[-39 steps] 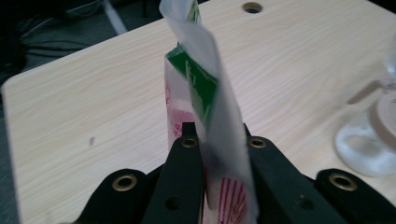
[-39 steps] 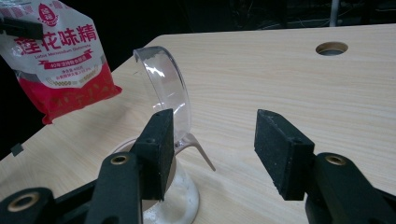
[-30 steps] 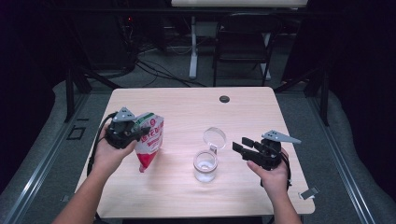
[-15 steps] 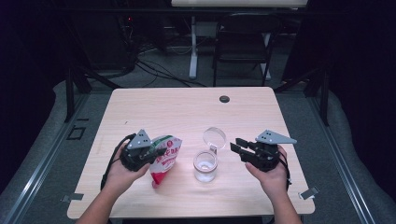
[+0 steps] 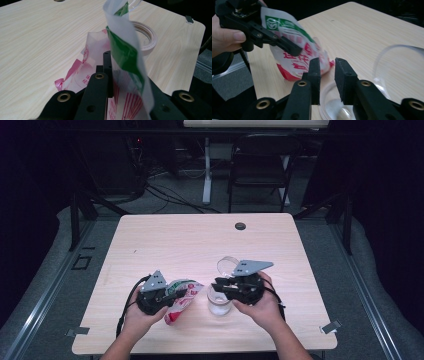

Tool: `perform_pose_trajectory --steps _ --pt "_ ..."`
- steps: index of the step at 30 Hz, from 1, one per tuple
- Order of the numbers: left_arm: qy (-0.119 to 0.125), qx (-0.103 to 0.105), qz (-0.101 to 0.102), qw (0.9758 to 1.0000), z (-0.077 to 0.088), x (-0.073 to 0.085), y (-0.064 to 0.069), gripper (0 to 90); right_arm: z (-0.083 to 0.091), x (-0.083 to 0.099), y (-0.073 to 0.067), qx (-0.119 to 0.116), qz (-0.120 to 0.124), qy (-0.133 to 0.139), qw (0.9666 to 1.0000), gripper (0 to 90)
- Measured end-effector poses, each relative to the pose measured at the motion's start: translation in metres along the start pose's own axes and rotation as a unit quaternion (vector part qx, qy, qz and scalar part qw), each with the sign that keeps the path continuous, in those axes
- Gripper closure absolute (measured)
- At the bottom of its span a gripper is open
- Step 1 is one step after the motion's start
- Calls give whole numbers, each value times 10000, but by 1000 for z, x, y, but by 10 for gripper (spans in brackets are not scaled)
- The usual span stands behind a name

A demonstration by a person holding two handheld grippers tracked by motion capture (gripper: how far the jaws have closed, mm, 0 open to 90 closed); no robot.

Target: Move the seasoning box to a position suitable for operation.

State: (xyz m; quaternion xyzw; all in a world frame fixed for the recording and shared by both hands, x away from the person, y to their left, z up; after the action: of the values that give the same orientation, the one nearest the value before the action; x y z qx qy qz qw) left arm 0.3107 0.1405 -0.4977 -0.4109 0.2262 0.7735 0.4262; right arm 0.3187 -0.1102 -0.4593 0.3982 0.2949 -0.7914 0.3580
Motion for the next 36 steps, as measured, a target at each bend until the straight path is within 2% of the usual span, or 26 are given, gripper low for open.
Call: perform_pose_trajectory --steps 3,5,7,9,12,14,16,18,21,24,28,32,36 --pt "-14 2 45 10000 0 1 0 880 -19 -3 -4 -82 136 -169 9997 692" --pt "-10 9 77 10000 -1 3 1 880 -29 -4 -3 -23 187 -238 9995 673" --pt "-27 36 93 9999 0 4 1 880 -40 -6 -2 23 240 -416 9988 676" --pt "10 28 153 9999 0 6 0 880 -46 -6 -2 -64 263 -503 9984 702" --pt "21 -16 182 9998 1 7 1 871 -53 -6 -3 -150 309 -625 9975 790" --pt "14 -102 191 9998 2 9 3 853 -54 -7 -3 -134 373 -637 9972 870" --pt "17 -253 209 9995 4 12 5 795 -54 -7 -3 -229 311 -631 9973 894" --pt "57 -347 259 9990 5 15 6 703 -53 -7 -2 -229 316 -641 9972 900" --pt "137 -447 487 9977 4 23 10 576 -52 -7 -2 -245 336 -634 9971 900" --pt "76 -724 352 9967 1 34 12 498 -52 -7 -2 -278 313 -602 9973 900" --pt "142 -975 439 9942 -3 48 14 444 -53 -8 -2 -325 302 -555 9975 900" --pt "-53 -989 657 9929 -13 62 13 412 -55 -9 -2 -365 270 -527 9976 900" --pt "82 -957 879 9915 -19 71 7 352 -55 -10 -2 -392 281 -528 9974 900"
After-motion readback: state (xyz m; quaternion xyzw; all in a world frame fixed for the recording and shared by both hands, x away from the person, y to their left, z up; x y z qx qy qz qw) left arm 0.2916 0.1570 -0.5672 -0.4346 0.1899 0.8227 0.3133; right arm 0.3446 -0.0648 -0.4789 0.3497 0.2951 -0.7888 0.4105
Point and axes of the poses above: each handheld gripper's, and its own axes: z roughly backward along the jaws, x roughly out of its underside, y roughly to its right, the point moved 2 cm from there along -z, roughly forward along the jaws, and after that the axes turned 6 degrees about -z, right-handed, at the moved point
